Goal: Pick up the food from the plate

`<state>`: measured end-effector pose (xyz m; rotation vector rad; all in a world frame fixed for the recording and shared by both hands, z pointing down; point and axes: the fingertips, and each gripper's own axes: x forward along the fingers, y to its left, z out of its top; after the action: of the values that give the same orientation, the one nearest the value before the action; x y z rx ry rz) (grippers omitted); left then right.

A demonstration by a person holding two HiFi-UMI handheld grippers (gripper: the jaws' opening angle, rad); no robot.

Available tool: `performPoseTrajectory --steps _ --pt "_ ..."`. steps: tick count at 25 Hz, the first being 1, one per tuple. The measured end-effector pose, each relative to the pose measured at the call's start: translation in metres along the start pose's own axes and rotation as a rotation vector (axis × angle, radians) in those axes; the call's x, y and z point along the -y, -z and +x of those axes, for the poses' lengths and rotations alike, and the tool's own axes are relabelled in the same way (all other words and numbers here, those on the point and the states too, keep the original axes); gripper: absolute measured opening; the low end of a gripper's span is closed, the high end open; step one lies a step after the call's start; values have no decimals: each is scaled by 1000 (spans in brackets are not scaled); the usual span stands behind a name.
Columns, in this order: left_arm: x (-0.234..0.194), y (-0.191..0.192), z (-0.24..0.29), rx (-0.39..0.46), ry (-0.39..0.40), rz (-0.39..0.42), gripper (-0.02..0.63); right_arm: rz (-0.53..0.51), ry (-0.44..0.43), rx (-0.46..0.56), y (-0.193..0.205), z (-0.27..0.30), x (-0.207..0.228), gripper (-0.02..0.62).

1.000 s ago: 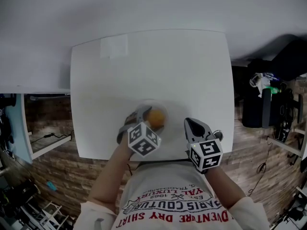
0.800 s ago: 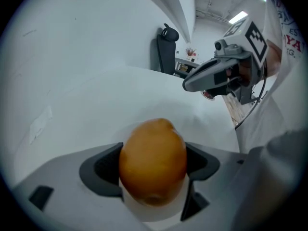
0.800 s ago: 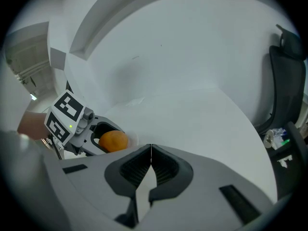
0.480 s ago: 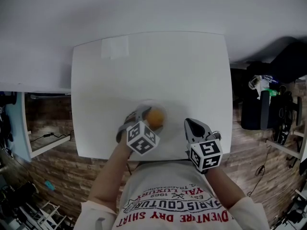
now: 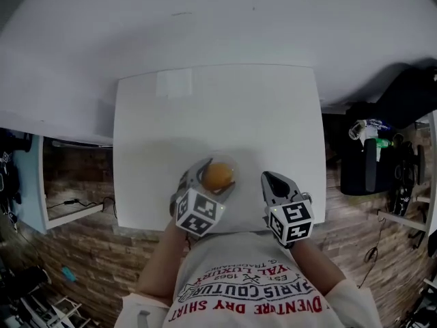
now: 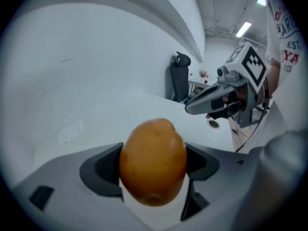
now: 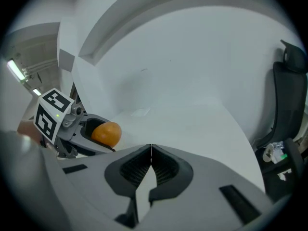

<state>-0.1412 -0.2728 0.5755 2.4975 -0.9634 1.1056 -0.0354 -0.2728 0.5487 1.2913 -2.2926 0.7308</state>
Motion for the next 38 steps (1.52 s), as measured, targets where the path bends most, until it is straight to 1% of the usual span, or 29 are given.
performPoseTrajectory --steps 4,11,14,17,19,23,26,38 --pt "-14 -24 -32 124 -77 -66 371 -15 -1 56 -24 -7 -11 14" --pt "-50 -70 -94 359 -227 -118 371 -77 -6 183 -77 -19 -32 12" --pt "-61 -82 -113 432 -292 -168 371 -99 -7 233 -95 -27 -36 12" --pt "-64 -91 -135 505 -334 -223 371 -121 2 287 -107 -39 -41 12" --pt "-69 -102 -152 564 -373 -234 371 -138 6 332 -116 -45 -45 12" --pt "-73 -117 -175 659 -460 -214 371 -161 6 396 -128 -54 -49 12" --pt "-74 -119 -179 680 -477 -221 371 -167 1 415 -131 -56 -51 12" --pt "-74 -119 -169 653 -465 -228 371 -176 -24 401 -129 -55 -53 12"
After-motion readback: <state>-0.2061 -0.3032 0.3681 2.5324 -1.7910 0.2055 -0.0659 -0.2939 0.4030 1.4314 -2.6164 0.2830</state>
